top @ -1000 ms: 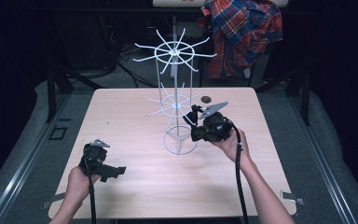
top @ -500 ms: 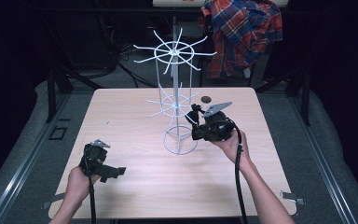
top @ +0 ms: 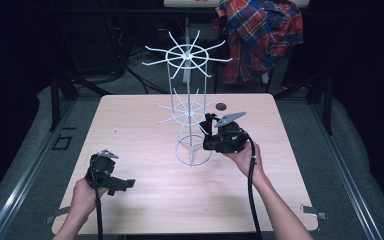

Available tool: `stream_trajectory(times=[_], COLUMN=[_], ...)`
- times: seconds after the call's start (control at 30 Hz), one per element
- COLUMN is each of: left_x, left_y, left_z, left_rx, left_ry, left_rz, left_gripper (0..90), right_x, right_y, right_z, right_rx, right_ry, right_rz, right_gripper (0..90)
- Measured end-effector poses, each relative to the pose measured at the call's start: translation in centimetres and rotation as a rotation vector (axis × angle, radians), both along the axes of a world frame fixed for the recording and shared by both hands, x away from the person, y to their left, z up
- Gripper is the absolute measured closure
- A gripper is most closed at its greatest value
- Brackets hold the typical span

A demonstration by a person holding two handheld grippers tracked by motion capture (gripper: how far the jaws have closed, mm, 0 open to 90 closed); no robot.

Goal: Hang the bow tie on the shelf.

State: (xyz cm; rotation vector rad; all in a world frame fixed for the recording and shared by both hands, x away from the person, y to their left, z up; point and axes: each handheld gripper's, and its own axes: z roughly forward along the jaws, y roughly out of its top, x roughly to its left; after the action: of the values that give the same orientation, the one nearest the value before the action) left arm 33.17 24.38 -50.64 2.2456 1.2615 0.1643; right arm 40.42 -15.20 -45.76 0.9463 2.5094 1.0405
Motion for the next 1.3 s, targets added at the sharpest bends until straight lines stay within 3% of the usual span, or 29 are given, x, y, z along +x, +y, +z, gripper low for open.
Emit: stream_trajectory(times=[0.67, 1.1, 1.3], left_x=[0.1, 0.0, 0.0], left_y=[-0.1, -0.2, -0.2], left_z=[0.0, 0.1, 0.2], left_rx=[0.005, 0.008, 0.004], left_ry=[0.003, -0.009, -0.013], left_rz=[-0.01, -0.007, 0.0], left_gripper=[0.7, 0.7, 0.7], right_x=[-0.1, -1.4, -2.5], right_y=[-0.3, -0.7, -1.3], right_z=[0.3, 1.6, 2.2], right_rx=[0.02, 0.031, -0.008], right_ry=[0.01, 0.026, 0.014], right_rz=[-0.023, 0.005, -0.009], right_gripper=[58.4, 39.8, 30.9])
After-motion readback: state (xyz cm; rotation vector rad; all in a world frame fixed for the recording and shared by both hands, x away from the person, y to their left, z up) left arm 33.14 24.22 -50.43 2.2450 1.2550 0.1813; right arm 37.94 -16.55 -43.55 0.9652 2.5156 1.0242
